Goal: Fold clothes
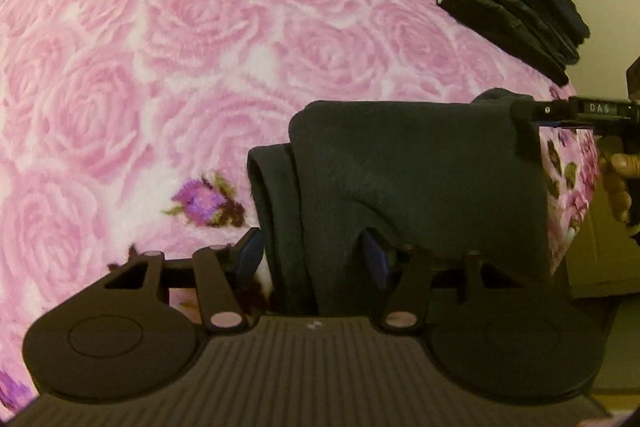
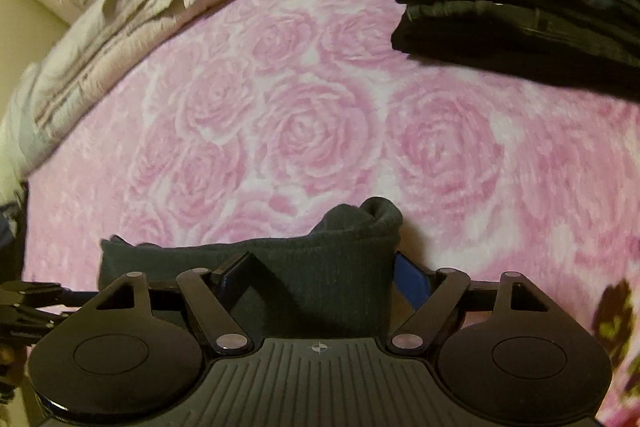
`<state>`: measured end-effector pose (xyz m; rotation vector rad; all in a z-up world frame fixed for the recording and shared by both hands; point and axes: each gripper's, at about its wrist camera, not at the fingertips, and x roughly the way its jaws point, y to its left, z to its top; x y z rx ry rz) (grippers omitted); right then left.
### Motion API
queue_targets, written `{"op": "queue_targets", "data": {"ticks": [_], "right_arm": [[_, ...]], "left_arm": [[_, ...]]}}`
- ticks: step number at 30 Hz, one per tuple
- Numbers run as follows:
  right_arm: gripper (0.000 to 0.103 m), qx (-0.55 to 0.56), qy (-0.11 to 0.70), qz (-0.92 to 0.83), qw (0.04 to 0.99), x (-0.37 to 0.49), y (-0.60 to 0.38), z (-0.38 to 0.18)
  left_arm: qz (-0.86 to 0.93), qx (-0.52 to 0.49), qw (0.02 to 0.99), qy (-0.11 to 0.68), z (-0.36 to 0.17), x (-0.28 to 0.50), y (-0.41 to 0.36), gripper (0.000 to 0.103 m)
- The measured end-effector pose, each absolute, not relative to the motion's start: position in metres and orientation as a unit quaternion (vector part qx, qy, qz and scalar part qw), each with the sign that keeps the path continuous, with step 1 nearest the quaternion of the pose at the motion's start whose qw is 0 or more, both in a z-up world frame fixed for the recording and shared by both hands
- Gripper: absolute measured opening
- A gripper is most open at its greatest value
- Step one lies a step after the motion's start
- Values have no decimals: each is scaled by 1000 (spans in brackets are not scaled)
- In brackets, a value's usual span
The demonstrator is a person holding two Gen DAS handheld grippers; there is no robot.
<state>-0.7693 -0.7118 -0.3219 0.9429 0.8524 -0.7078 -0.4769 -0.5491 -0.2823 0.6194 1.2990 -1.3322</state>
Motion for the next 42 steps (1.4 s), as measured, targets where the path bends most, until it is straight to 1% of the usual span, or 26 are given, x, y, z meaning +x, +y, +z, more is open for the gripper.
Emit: {"op": "queue_targets", "data": {"ticks": [5, 16, 21, 26, 30, 31, 32, 35, 36, 37, 39, 41, 42], "right_arm": [[79, 424, 407, -326, 740, -766, -714, -328], [79, 423, 416, -338, 730, -761, -712, -333], [79, 424, 418, -340, 728, -760, -712, -335], [79, 432, 413, -344, 724, -765, -712, -338], [79, 438, 406, -347, 723, -768, -711, -339], [79, 440, 404, -347, 723, -768, -711, -340], [79, 443, 400, -348, 723, -769, -710, -340], [79, 450, 390, -351, 722, -774, -709, -341], [74, 449, 387, -352, 724, -775, -708, -339], [64, 447, 385, -353, 726, -776, -707, -338], [52, 433, 382, -348, 738, -773, -706, -330], [47, 414, 382, -344, 751, -767, -703, -320], [47, 401, 381, -337, 762, -762, -702, -316]], "left_arm": [[-556, 252, 565, 555, -285, -477, -546, 50], [-559, 247, 566, 553, -287, -475, -543, 50], [-558, 252, 572, 545, -280, -477, -534, 50], [-563, 251, 579, 534, -262, -484, -514, 44], [-584, 235, 562, 536, -257, -498, -499, 44], [-585, 236, 556, 541, -260, -501, -498, 43], [-583, 238, 549, 549, -266, -504, -498, 34], [-573, 248, 552, 553, -278, -512, -499, 22], [-574, 249, 553, 550, -279, -514, -497, 19], [-575, 250, 554, 548, -279, -516, -496, 17], [-575, 247, 558, 544, -276, -520, -491, 16], [-569, 241, 560, 551, -278, -520, -487, 15], [-567, 237, 561, 555, -280, -520, -485, 15]]}}
